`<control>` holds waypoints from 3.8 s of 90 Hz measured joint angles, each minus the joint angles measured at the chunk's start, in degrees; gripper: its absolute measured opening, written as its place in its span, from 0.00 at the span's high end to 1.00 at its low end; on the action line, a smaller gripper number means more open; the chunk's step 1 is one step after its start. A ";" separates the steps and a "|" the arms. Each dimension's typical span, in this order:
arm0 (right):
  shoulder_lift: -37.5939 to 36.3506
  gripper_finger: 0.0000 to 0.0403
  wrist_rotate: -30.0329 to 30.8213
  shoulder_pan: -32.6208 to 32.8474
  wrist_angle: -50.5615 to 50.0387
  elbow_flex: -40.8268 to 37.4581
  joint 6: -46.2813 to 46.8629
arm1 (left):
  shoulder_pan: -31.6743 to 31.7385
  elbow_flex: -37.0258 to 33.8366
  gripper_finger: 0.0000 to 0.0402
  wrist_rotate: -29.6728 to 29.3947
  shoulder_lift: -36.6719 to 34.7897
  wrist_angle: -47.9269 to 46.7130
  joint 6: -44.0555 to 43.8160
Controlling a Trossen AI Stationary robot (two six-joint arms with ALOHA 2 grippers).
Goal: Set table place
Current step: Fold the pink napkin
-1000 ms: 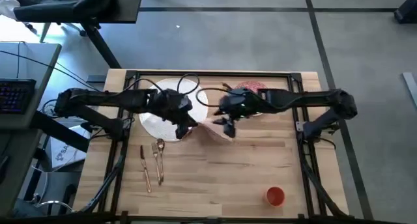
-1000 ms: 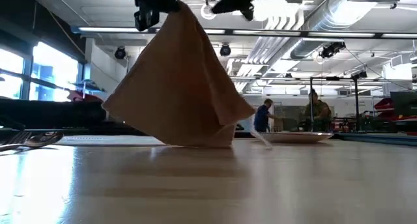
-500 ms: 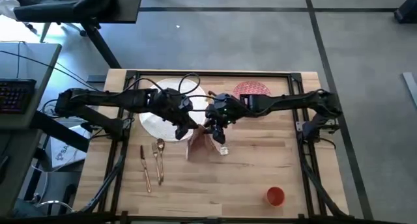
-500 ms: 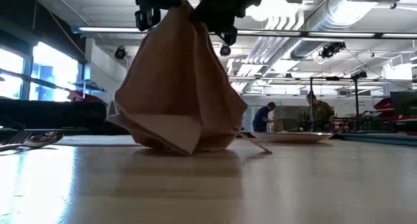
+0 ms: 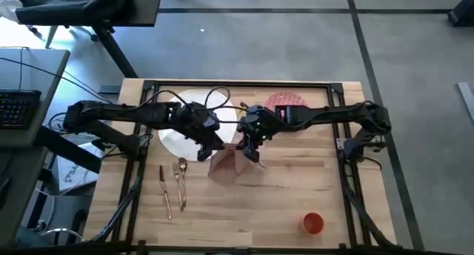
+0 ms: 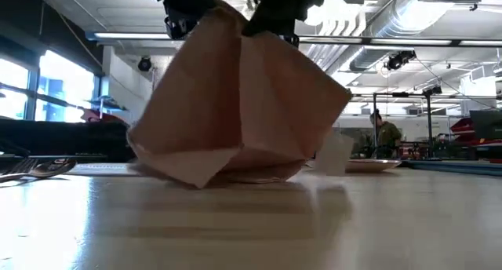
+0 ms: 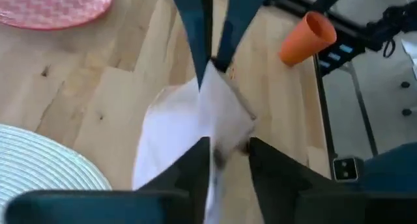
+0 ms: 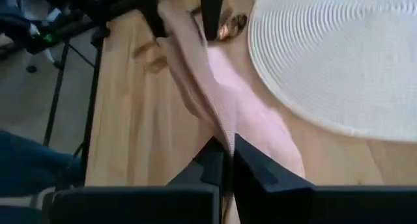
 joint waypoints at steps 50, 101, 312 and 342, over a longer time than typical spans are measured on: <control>0.00 1.00 0.21 2.78 -5.48 0.00 1.45 | 0.00 0.02 0.63 0.40 2.33 5.47 0.39; 0.00 1.00 0.42 2.76 -5.63 0.00 2.53 | -0.28 0.00 0.77 1.11 4.77 6.12 2.92; 0.20 1.00 30.25 1.76 -37.47 48.49 2.41 | 0.52 7.91 0.82 -18.48 -11.52 9.56 10.07; 0.22 1.00 27.08 4.59 -44.66 35.93 2.35 | -2.52 6.32 0.66 -5.88 1.23 1.03 20.45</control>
